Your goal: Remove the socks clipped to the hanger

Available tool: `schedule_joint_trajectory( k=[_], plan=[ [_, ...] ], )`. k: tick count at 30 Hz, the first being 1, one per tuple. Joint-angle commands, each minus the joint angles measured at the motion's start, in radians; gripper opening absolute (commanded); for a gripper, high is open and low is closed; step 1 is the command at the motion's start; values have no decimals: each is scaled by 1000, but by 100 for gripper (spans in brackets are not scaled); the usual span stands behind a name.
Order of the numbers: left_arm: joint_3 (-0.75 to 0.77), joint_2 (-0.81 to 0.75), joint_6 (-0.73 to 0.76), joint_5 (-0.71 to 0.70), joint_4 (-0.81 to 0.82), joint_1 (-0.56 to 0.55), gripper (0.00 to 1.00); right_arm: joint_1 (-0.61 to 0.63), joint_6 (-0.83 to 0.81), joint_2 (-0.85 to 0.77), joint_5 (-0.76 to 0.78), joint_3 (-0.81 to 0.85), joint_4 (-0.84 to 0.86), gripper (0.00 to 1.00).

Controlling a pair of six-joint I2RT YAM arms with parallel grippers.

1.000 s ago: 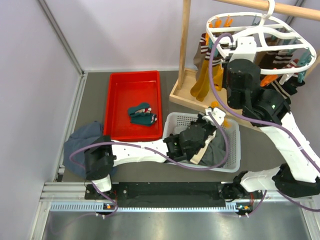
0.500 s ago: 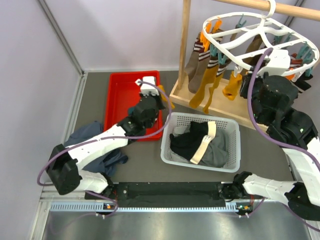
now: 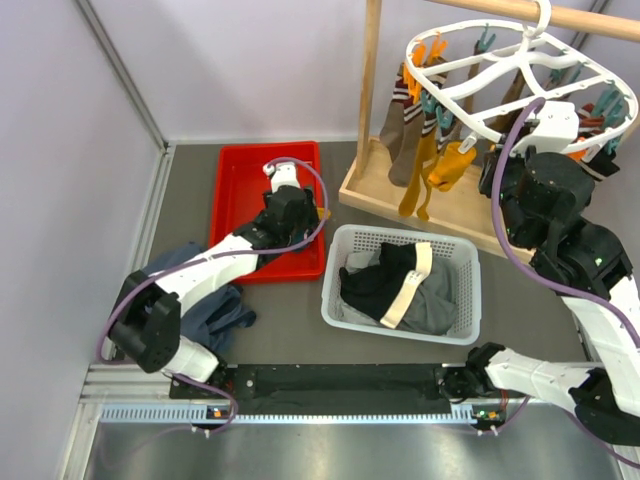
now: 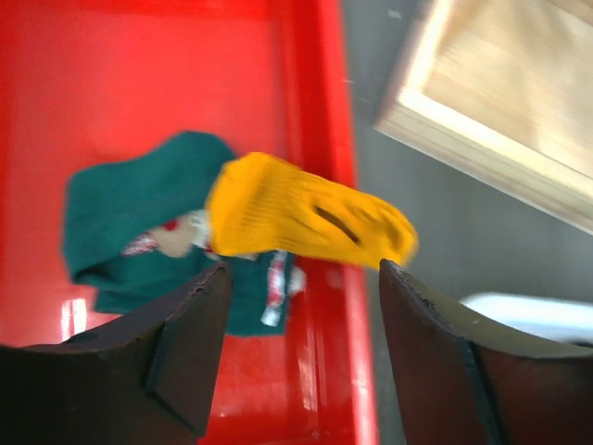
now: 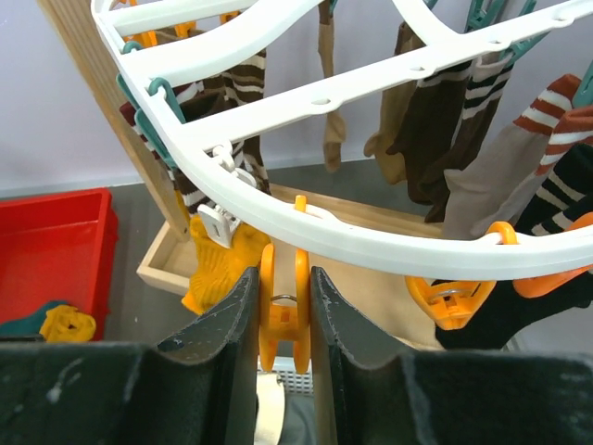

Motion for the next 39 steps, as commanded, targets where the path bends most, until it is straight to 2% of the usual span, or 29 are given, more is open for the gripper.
schedule_joint_trajectory(
  k=[1, 4, 10, 14, 22, 30, 36, 39],
  plan=[
    [83, -82, 53, 133, 42, -33, 72, -7, 8, -21, -19, 12, 1, 9],
    [152, -107, 114, 161, 85, -104, 77, -6, 10, -18, -34, 16, 1, 9],
    [263, -55, 254, 264, 166, -274, 81, -9, 25, -21, -37, 4, 9, 9],
    [324, 8, 240, 416, 224, -314, 89, -7, 27, -21, -43, 10, 4, 9],
    [470, 158, 261, 532, 301, -379, 89, -7, 54, -32, -92, 19, -19, 10],
    [615, 301, 255, 477, 317, -405, 89, -9, 69, -36, -119, 18, -20, 10],
    [663, 356, 254, 379, 358, -406, 87, -9, 66, -39, -131, 18, -30, 11],
    [695, 383, 246, 387, 366, -406, 84, -7, 66, -42, -134, 16, -34, 11]
  ],
)
